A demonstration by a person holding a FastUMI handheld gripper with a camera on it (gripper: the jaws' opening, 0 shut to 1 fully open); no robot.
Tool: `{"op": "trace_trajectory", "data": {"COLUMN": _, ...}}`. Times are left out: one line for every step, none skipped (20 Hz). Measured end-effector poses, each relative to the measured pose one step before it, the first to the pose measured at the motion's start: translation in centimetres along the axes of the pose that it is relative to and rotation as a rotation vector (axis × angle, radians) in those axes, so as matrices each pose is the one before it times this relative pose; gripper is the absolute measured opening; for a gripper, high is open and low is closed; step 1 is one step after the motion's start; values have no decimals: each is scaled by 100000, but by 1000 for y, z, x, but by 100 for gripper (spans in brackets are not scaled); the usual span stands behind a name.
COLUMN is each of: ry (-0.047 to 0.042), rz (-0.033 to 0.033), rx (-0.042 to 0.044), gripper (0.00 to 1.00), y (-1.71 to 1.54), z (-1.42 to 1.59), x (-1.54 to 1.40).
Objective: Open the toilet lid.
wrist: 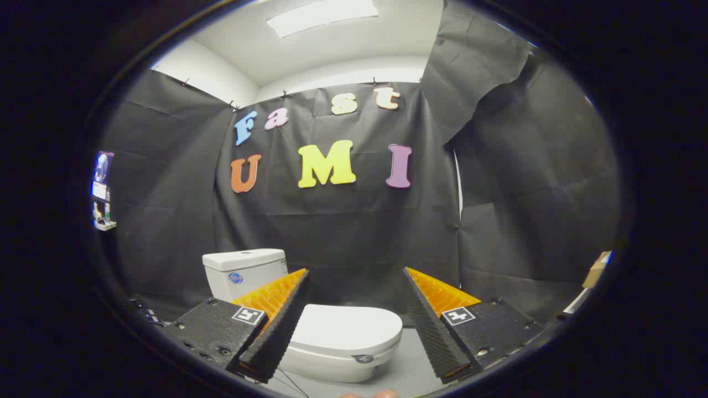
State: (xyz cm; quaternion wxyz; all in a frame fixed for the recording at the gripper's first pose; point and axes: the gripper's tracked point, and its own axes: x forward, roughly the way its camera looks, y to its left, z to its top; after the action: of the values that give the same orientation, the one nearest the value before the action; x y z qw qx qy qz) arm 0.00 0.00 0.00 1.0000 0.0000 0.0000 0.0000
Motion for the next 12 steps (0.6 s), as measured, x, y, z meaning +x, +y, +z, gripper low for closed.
{"op": "trace_trajectory", "data": {"ry": -47, "rz": 51, "rx": 1249, "gripper": 100, "y": 46, "z": 61, "x": -40}}
{"op": "trace_trajectory", "data": {"ry": 949, "rz": -533, "rx": 443, "gripper": 100, "y": -124, "z": -280, "x": 32}}
{"op": "trace_trajectory", "data": {"ry": 1208, "rz": -745, "rx": 211, "gripper": 100, "y": -193, "z": -570, "x": 55}}
{"op": "trace_trajectory", "data": {"ry": 1182, "rz": -402, "rx": 2, "gripper": 100, "y": -22, "z": -353, "x": -28}}
{"op": "trace_trajectory", "data": {"ry": 1357, "rz": -89, "rx": -117, "gripper": 100, "y": 140, "z": -458, "x": -123}}
{"op": "trace_trajectory", "data": {"ry": 1262, "rz": -523, "rx": -57, "gripper": 100, "y": 2, "z": -296, "x": -118}}
{"op": "trace_trajectory", "data": {"ry": 1050, "rz": -653, "rx": 466, "gripper": 100, "y": -113, "z": -168, "x": 2}}
{"op": "trace_trajectory", "data": {"ry": 1324, "rz": -360, "rx": 723, "gripper": 100, "y": 39, "z": -324, "x": -180}}
{"op": "trace_trajectory", "data": {"ry": 919, "rz": -223, "rx": 806, "gripper": 100, "y": 141, "z": -292, "x": -201}}
{"op": "trace_trajectory", "data": {"ry": 828, "rz": -265, "rx": 427, "gripper": 100, "y": 8, "z": -172, "x": -103}}
{"op": "trace_trajectory", "data": {"ry": 463, "rz": -261, "rx": -6, "gripper": 100, "y": 19, "z": -166, "x": -167}}
{"op": "trace_trajectory", "data": {"ry": 352, "rz": -653, "rx": -478, "gripper": 100, "y": -77, "z": -84, "x": -74}}
